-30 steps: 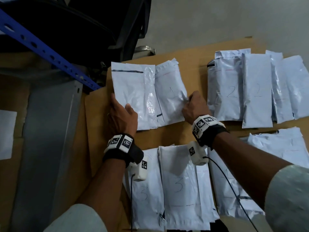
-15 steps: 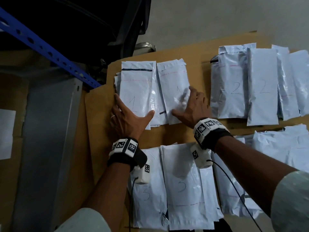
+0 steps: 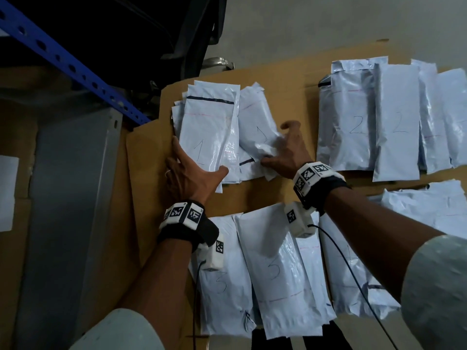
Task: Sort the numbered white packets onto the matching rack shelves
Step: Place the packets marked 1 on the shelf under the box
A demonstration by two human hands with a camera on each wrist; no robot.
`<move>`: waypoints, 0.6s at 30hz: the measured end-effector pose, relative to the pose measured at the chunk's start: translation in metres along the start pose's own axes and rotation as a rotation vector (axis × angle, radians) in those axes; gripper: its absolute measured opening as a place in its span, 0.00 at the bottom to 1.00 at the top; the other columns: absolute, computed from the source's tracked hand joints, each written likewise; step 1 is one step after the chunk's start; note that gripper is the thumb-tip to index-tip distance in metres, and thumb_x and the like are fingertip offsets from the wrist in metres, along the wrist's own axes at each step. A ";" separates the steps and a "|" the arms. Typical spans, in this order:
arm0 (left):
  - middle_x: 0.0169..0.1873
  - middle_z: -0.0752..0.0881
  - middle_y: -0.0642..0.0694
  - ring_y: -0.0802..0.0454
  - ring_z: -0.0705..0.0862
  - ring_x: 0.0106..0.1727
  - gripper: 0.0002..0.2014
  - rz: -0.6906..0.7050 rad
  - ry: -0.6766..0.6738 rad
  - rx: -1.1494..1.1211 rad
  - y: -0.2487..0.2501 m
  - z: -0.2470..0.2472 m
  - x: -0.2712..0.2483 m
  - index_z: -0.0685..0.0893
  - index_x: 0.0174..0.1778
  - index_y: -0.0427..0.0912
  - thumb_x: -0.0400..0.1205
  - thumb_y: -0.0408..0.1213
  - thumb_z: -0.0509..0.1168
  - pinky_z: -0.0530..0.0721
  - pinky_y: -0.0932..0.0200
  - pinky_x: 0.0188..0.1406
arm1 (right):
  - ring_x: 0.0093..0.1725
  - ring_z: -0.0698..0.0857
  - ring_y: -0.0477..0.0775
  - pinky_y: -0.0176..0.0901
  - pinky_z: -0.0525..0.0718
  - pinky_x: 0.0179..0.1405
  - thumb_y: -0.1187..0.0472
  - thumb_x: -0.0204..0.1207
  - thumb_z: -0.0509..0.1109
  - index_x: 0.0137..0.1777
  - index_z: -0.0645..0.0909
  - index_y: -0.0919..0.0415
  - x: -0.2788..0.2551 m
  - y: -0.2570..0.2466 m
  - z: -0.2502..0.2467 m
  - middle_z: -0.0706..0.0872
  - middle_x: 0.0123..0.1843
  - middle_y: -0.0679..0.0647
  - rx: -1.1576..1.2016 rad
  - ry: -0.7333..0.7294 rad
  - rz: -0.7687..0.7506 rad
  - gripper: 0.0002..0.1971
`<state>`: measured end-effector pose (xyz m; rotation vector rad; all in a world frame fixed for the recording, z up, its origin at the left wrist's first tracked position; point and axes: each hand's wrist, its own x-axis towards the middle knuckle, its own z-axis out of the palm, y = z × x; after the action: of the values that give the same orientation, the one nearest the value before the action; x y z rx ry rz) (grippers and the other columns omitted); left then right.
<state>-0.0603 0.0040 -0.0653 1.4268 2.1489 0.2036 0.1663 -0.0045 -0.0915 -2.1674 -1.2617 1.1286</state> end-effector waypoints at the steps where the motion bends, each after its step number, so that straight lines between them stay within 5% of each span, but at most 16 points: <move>1: 0.81 0.62 0.34 0.33 0.66 0.79 0.66 0.023 0.018 -0.016 0.001 -0.001 0.000 0.44 0.87 0.53 0.62 0.57 0.82 0.65 0.37 0.78 | 0.68 0.78 0.63 0.54 0.82 0.62 0.57 0.62 0.88 0.81 0.56 0.52 0.000 0.000 -0.003 0.73 0.74 0.63 0.033 -0.010 -0.027 0.54; 3: 0.79 0.65 0.34 0.34 0.69 0.77 0.64 0.069 0.055 -0.058 0.002 -0.003 0.000 0.47 0.87 0.55 0.62 0.55 0.82 0.66 0.38 0.77 | 0.65 0.80 0.64 0.57 0.83 0.59 0.57 0.62 0.86 0.83 0.53 0.43 -0.003 -0.002 -0.007 0.77 0.72 0.64 0.032 -0.023 -0.085 0.55; 7: 0.76 0.69 0.37 0.36 0.72 0.73 0.58 0.145 0.116 -0.104 0.003 -0.006 -0.004 0.55 0.85 0.56 0.62 0.55 0.81 0.70 0.39 0.73 | 0.62 0.81 0.63 0.52 0.82 0.56 0.44 0.58 0.75 0.79 0.65 0.38 -0.010 -0.005 -0.013 0.80 0.67 0.58 -0.007 -0.027 -0.189 0.45; 10: 0.74 0.71 0.38 0.38 0.73 0.72 0.56 0.183 0.164 -0.123 0.006 -0.009 -0.011 0.60 0.84 0.51 0.61 0.58 0.79 0.72 0.40 0.72 | 0.66 0.80 0.59 0.56 0.83 0.63 0.45 0.59 0.74 0.78 0.70 0.47 -0.019 -0.007 -0.020 0.79 0.70 0.55 0.075 0.066 -0.241 0.42; 13: 0.73 0.71 0.38 0.39 0.74 0.70 0.55 0.200 0.209 -0.166 0.013 -0.014 -0.021 0.62 0.84 0.49 0.60 0.61 0.74 0.73 0.43 0.69 | 0.72 0.76 0.52 0.42 0.79 0.68 0.54 0.64 0.78 0.80 0.70 0.57 -0.034 -0.007 -0.028 0.76 0.75 0.53 0.177 0.161 -0.283 0.41; 18: 0.73 0.71 0.38 0.38 0.74 0.70 0.54 0.223 0.278 -0.225 0.026 -0.026 -0.039 0.63 0.84 0.46 0.62 0.60 0.75 0.76 0.43 0.67 | 0.77 0.75 0.44 0.35 0.77 0.75 0.66 0.70 0.81 0.81 0.70 0.62 -0.067 -0.015 -0.041 0.76 0.78 0.53 0.336 0.294 -0.311 0.39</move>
<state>-0.0419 -0.0155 -0.0191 1.5750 2.0922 0.7423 0.1729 -0.0512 -0.0270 -1.7410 -1.1339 0.7950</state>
